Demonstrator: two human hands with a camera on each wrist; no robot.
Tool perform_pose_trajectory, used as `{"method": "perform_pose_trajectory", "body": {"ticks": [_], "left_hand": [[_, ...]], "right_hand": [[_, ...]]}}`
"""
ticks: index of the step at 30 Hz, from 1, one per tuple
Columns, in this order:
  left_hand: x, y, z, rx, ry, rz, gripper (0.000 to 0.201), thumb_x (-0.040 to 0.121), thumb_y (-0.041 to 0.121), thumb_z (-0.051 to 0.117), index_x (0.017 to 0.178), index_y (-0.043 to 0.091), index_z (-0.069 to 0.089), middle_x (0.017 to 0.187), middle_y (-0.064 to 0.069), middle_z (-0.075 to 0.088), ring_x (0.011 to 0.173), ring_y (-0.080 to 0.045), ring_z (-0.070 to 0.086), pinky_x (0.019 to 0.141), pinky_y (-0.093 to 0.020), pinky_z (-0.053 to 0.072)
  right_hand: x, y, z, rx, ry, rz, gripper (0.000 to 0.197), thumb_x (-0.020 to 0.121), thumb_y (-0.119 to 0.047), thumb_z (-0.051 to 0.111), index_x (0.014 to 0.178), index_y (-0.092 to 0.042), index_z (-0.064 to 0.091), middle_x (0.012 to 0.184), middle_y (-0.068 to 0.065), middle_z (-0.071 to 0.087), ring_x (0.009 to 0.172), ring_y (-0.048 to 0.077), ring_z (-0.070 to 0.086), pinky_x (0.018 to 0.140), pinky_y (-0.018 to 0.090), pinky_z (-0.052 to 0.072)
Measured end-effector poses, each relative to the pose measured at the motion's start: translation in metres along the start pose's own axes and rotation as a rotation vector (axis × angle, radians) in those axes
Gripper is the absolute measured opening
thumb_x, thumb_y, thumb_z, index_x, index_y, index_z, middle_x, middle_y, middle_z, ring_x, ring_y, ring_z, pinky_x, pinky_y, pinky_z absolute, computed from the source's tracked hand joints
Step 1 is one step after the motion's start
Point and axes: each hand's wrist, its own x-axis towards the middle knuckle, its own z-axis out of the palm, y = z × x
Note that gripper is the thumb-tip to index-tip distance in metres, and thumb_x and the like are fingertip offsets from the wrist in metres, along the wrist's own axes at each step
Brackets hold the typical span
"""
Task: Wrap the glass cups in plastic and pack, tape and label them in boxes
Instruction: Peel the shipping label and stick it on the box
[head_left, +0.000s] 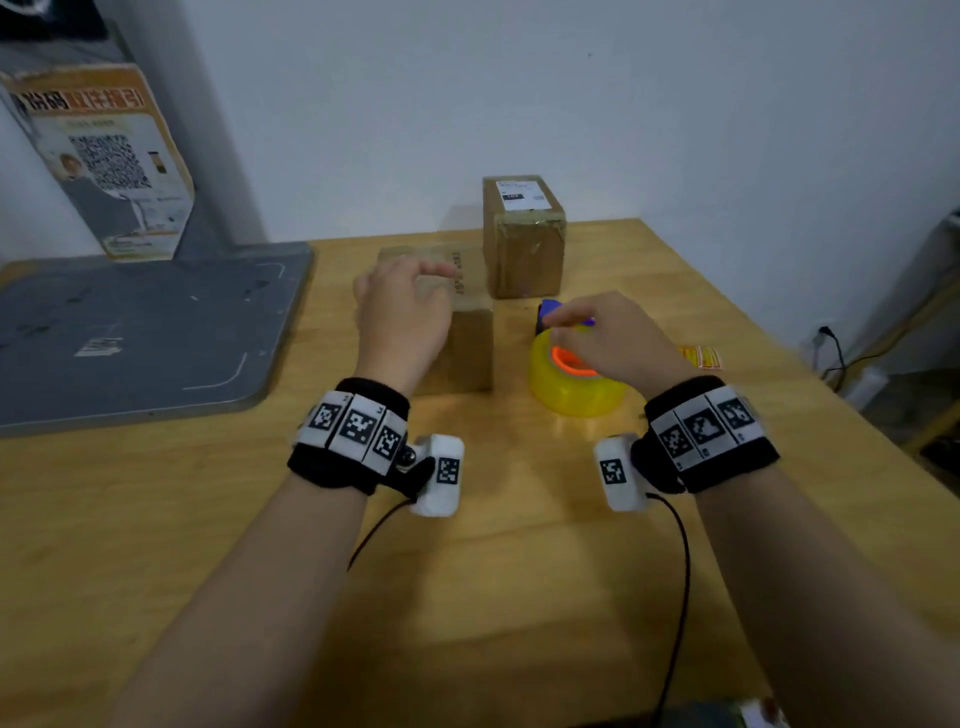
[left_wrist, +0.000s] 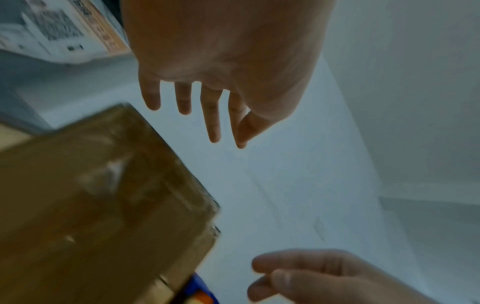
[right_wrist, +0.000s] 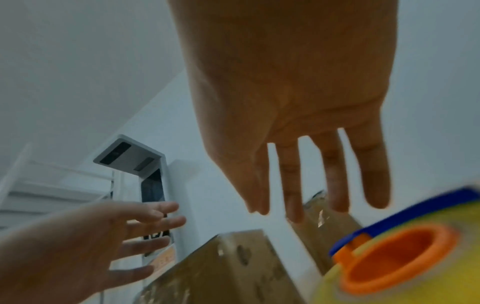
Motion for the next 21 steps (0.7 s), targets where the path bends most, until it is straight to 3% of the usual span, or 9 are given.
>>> {"method": "perform_pose_trajectory", "body": {"ticks": [2, 4, 5, 8, 10, 13, 16, 18, 21], "left_hand": [[-0.011, 0.014, 0.016, -0.078, -0.063, -0.028, 0.029, 0.088, 0.024, 0.052, 0.090, 0.046, 0.070, 0.105, 0.015, 0.069, 0.105, -0.025, 0.067, 0.089, -0.040, 0.057], [-0.024, 0.024, 0.031, -0.095, -0.152, -0.031, 0.027, 0.093, 0.018, 0.054, 0.091, 0.038, 0.072, 0.103, 0.004, 0.074, 0.072, -0.016, 0.065, 0.059, -0.023, 0.049], [-0.030, 0.027, 0.039, -0.096, -0.184, -0.027, 0.027, 0.094, 0.017, 0.055, 0.091, 0.036, 0.073, 0.108, 0.002, 0.075, 0.067, -0.015, 0.062, 0.057, -0.024, 0.047], [-0.047, 0.038, 0.058, -0.125, -0.239, -0.043, 0.026, 0.094, 0.016, 0.057, 0.085, 0.032, 0.075, 0.111, 0.004, 0.075, 0.071, -0.011, 0.062, 0.064, -0.026, 0.050], [-0.055, 0.047, 0.067, -0.140, -0.277, -0.062, 0.027, 0.095, 0.011, 0.057, 0.085, 0.029, 0.075, 0.106, 0.009, 0.074, 0.071, -0.001, 0.057, 0.064, -0.018, 0.045], [-0.065, 0.056, 0.078, -0.177, -0.331, -0.062, 0.027, 0.095, 0.010, 0.059, 0.085, 0.029, 0.075, 0.104, 0.008, 0.073, 0.086, -0.013, 0.064, 0.076, -0.027, 0.049], [-0.066, 0.060, 0.078, -0.197, -0.356, -0.073, 0.024, 0.096, 0.010, 0.060, 0.088, 0.028, 0.075, 0.106, 0.007, 0.073, 0.100, -0.011, 0.065, 0.080, -0.025, 0.049], [-0.063, 0.059, 0.073, -0.225, -0.380, -0.085, 0.018, 0.098, 0.013, 0.062, 0.094, 0.026, 0.075, 0.109, 0.004, 0.073, 0.101, -0.009, 0.065, 0.077, -0.026, 0.047], [-0.056, 0.058, 0.058, -0.289, -0.412, -0.128, 0.011, 0.100, 0.022, 0.065, 0.108, 0.023, 0.072, 0.111, 0.000, 0.073, 0.098, -0.012, 0.067, 0.074, -0.029, 0.051]], "right_hand": [[-0.010, 0.020, -0.019, -0.168, -0.014, 0.137, 0.026, 0.091, -0.032, 0.073, 0.117, -0.027, 0.075, 0.119, 0.000, 0.070, 0.114, 0.021, 0.064, 0.093, 0.035, 0.051], [-0.022, 0.041, -0.037, -0.337, -0.064, 0.301, 0.042, 0.087, -0.041, 0.077, 0.127, -0.028, 0.068, 0.132, 0.000, 0.063, 0.129, 0.027, 0.054, 0.104, 0.041, 0.045], [-0.028, 0.051, -0.045, -0.394, -0.091, 0.390, 0.053, 0.084, -0.043, 0.079, 0.132, -0.029, 0.063, 0.137, 0.000, 0.059, 0.134, 0.031, 0.048, 0.106, 0.043, 0.043], [-0.043, 0.075, -0.057, -0.501, -0.196, 0.512, 0.074, 0.078, -0.036, 0.083, 0.144, -0.027, 0.052, 0.145, 0.001, 0.056, 0.136, 0.034, 0.047, 0.107, 0.043, 0.044], [-0.051, 0.085, -0.055, -0.522, -0.250, 0.515, 0.074, 0.080, -0.028, 0.084, 0.147, -0.023, 0.051, 0.150, 0.001, 0.051, 0.139, 0.032, 0.047, 0.113, 0.044, 0.041], [-0.057, 0.093, -0.050, -0.492, -0.222, 0.532, 0.065, 0.083, -0.018, 0.082, 0.142, -0.021, 0.055, 0.143, 0.004, 0.058, 0.137, 0.034, 0.046, 0.114, 0.047, 0.041], [-0.056, 0.087, -0.054, -0.421, -0.116, 0.513, 0.048, 0.079, -0.020, 0.082, 0.123, -0.017, 0.064, 0.111, 0.007, 0.069, 0.115, 0.035, 0.059, 0.101, 0.046, 0.052], [-0.053, 0.070, -0.059, -0.277, -0.014, 0.449, 0.045, 0.077, -0.023, 0.084, 0.118, -0.020, 0.066, 0.106, 0.005, 0.069, 0.103, 0.031, 0.065, 0.091, 0.044, 0.057], [-0.045, 0.031, -0.061, 0.022, 0.079, 0.227, 0.047, 0.079, -0.023, 0.086, 0.122, -0.027, 0.067, 0.101, 0.001, 0.068, 0.088, 0.020, 0.068, 0.070, 0.032, 0.054]]}}
